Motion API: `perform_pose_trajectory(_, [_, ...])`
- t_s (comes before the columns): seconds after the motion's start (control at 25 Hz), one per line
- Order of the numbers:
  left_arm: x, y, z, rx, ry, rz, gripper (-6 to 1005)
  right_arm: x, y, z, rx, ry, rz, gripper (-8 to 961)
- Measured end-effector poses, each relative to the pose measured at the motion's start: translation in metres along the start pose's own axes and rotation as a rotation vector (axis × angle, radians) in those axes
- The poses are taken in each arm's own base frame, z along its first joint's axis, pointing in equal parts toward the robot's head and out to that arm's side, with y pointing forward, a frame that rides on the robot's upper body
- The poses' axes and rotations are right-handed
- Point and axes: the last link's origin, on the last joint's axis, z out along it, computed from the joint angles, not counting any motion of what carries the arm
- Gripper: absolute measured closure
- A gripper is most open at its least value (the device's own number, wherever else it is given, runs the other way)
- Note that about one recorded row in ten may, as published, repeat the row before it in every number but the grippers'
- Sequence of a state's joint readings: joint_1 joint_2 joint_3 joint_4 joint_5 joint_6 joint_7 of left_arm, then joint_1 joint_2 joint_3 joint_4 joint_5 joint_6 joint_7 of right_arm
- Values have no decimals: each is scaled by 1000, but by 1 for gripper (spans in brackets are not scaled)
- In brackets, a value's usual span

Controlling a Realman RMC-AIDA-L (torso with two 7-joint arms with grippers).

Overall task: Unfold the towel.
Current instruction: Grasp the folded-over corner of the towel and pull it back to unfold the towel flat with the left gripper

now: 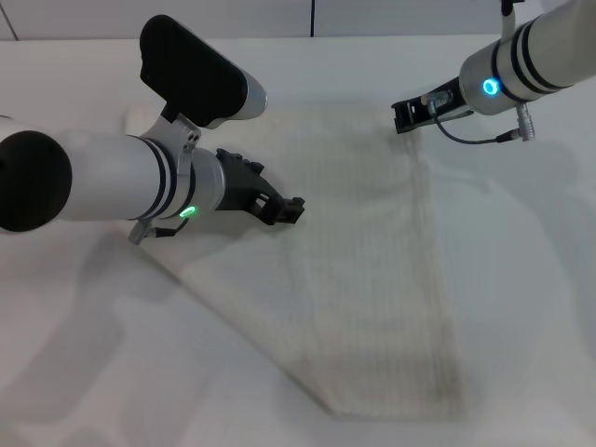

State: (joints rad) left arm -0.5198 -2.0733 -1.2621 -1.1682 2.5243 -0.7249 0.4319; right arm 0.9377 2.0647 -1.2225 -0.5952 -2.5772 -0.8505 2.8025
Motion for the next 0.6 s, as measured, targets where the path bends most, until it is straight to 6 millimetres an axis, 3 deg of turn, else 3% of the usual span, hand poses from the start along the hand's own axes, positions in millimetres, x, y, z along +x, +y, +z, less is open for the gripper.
perform_pose_trajectory(0.6, [1,2,5,-10,-13,-8,276,3,2,2,-1,5,-5,934])
